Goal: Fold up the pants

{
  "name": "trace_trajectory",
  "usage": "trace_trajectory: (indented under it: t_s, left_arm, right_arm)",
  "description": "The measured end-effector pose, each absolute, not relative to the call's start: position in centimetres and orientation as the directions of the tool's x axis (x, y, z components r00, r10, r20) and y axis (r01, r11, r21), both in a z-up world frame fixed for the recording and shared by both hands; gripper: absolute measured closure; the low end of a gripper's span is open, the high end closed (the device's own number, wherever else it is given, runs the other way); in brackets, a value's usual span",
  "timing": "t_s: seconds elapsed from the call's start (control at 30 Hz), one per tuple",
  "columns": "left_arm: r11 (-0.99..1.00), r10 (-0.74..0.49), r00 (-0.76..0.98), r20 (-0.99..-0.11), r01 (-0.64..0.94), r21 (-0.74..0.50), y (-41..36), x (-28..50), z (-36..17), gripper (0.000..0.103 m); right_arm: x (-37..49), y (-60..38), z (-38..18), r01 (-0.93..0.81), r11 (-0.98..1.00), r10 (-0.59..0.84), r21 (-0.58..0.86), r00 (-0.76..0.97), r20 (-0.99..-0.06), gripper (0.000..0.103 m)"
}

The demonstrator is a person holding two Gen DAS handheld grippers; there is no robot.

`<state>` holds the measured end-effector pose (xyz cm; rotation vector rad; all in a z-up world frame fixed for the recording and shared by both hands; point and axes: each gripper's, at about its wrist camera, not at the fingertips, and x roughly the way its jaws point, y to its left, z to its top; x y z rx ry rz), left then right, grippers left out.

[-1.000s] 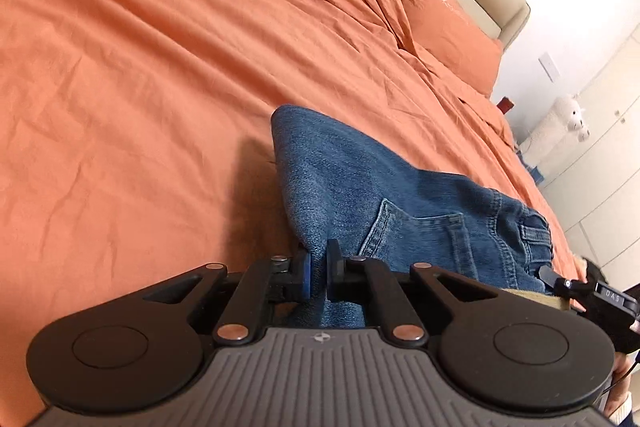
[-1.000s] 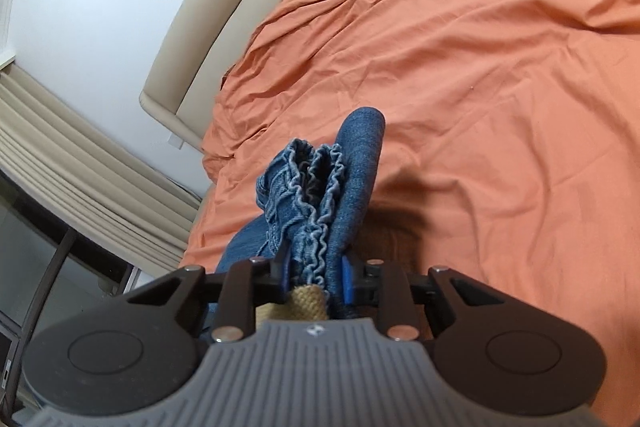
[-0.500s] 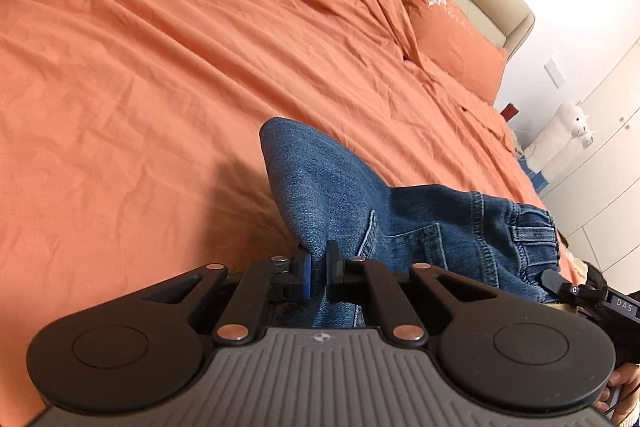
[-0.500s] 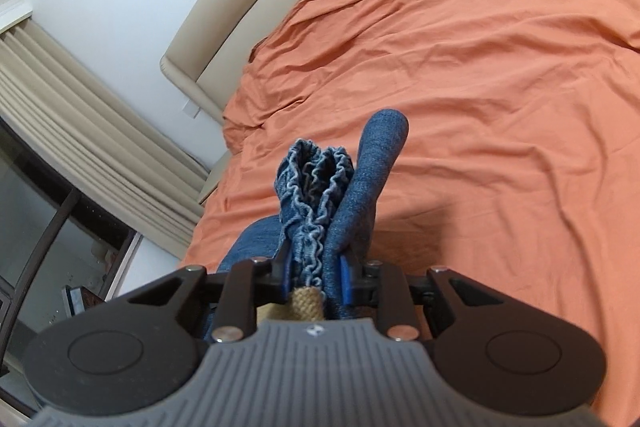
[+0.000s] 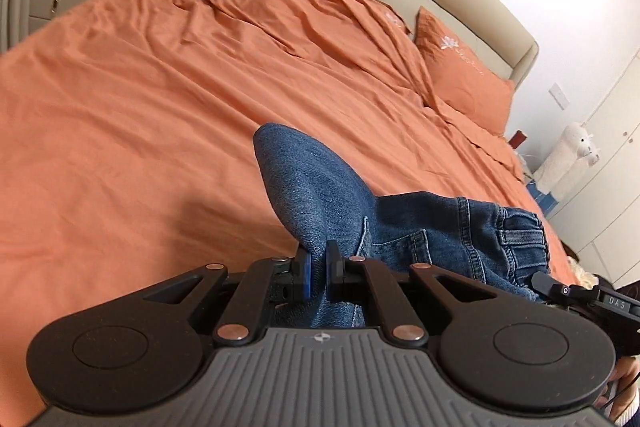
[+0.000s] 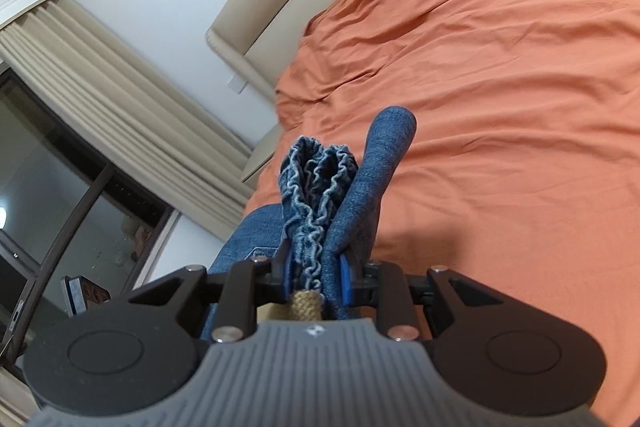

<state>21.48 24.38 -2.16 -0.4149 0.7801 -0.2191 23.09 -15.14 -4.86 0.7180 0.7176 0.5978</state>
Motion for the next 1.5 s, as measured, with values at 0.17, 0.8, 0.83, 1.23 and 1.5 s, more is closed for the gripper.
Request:
trace_trajectory:
  t_s: [0.17,0.8,0.83,1.23,1.5]
  left_arm:
    - [0.922,-0.278,0.694,-0.665,-0.001,-0.387,28.0,21.9,-3.2,0.097]
    - [0.908,-0.214,0.643,-0.735,-0.146,-0.392,36.2,23.9,-13.0,0.096]
    - [0.912,-0.21,0.639,-0.74,-0.144,-0.383,36.2,24.0,-13.4,0.096]
    - [0.968,-0.012,0.607,-0.794,-0.193,-0.163,35.1,21.8,-10.6,0.067]
    - [0.973,0.008,0.635,-0.772,-0.184,-0.142,34.7,20.2,-7.9,0.067]
  right_arm:
    - [24.9,-10.5,-6.5,-0.239,0.579,0.733,0.779,0.571,-0.369,0.084]
    - [27.4,-7.0,-20.0,-0.044,0.557,0.74,0.829,0.48,-0.472,0.086]
    - [27.4,-7.1,-20.6,-0.041,0.556,0.738,0.83,0.483,-0.471,0.086]
    - [27.3,-6.0,-18.3,-0.134,0.713,0.65,0.688,0.495,-0.577,0.074]
    - [26.4,-3.7,-12.0,-0.329,0.853,0.519,0.406,0.625,-0.583,0.084]
